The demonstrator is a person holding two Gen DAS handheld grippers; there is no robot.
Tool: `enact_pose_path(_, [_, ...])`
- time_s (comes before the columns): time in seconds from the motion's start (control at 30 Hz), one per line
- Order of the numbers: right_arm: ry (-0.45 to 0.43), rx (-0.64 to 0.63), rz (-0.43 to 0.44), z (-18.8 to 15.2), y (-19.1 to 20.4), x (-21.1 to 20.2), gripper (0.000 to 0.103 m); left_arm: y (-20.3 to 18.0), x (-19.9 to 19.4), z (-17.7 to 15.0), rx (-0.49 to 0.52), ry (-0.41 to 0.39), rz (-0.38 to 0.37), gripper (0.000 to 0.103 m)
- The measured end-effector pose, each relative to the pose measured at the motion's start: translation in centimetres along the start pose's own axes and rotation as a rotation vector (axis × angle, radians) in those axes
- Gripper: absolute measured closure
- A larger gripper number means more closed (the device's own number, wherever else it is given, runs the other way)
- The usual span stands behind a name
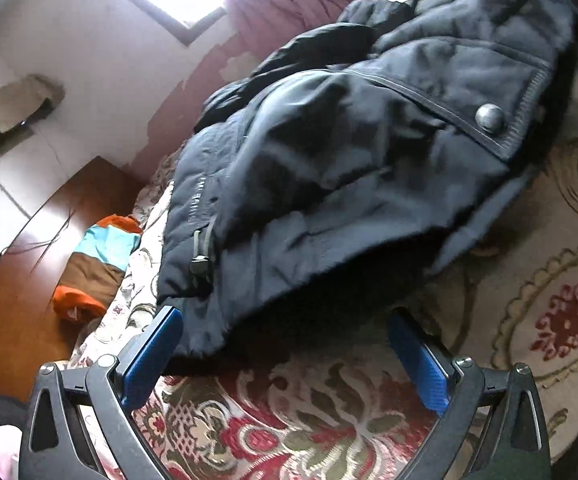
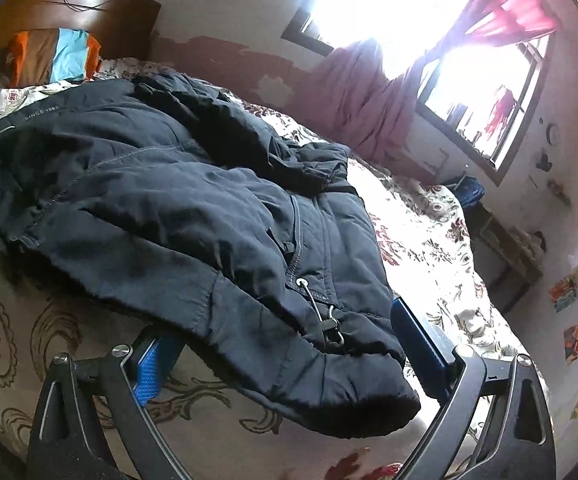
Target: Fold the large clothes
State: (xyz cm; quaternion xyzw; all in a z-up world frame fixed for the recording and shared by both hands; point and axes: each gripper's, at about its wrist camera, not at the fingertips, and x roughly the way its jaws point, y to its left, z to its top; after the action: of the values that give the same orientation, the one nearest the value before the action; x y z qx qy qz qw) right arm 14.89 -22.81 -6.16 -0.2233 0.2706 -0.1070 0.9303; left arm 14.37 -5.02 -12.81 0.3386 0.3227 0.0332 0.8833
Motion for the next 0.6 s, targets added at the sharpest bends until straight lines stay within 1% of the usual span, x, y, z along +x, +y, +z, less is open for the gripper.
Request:
enact_pose_path(0.17, [0.020, -0.023, -0.029, -0.1, 0.5, 0.6, 0.007, 0.8, 0.4, 0.0, -0.020, -0.019, 0.054, 0.001])
enact_pose_path(0.3, [0.020, -0.076, -0.069, -0.3, 1.4, 1.0, 0.007, 0.9, 0.8, 0.2, -0.013, -0.048, 0.095, 0.001])
enact_pose_path(0.4, [0.022, -0.079, -0.067, -0.1, 1.4, 1.1, 0.008, 1.1, 0.5, 0.4, -0.037, -0.077, 0.093, 0.009])
enact_pose_path(0.43, [0.031, -0.072, -0.060, -0.1, 1.2, 1.2, 0.011, 1.3, 0.5, 0.4, -0.048, -0.084, 0.086, 0.013])
enact_pose_path(0.47, [0.038, -0.066, -0.060, -0.1, 1.1, 1.2, 0.017, 1.3, 0.5, 0.4, -0.055, -0.086, 0.082, 0.018])
enact_pose_path(0.53, [0.047, -0.047, -0.035, -0.1, 0.8, 1.2, 0.023, 1.6, 0.8, 0.3, -0.065, -0.082, 0.073, 0.023])
enact_pose_path(0.57, [0.050, -0.048, -0.034, -0.2, 0.8, 1.1, 0.027, 1.6, 0.9, 0.3, -0.068, -0.079, 0.071, 0.029])
enact_pose_path(0.6, [0.051, -0.055, -0.035, -0.3, 1.0, 0.9, 0.030, 1.7, 1.1, 0.3, -0.071, -0.075, 0.071, 0.032])
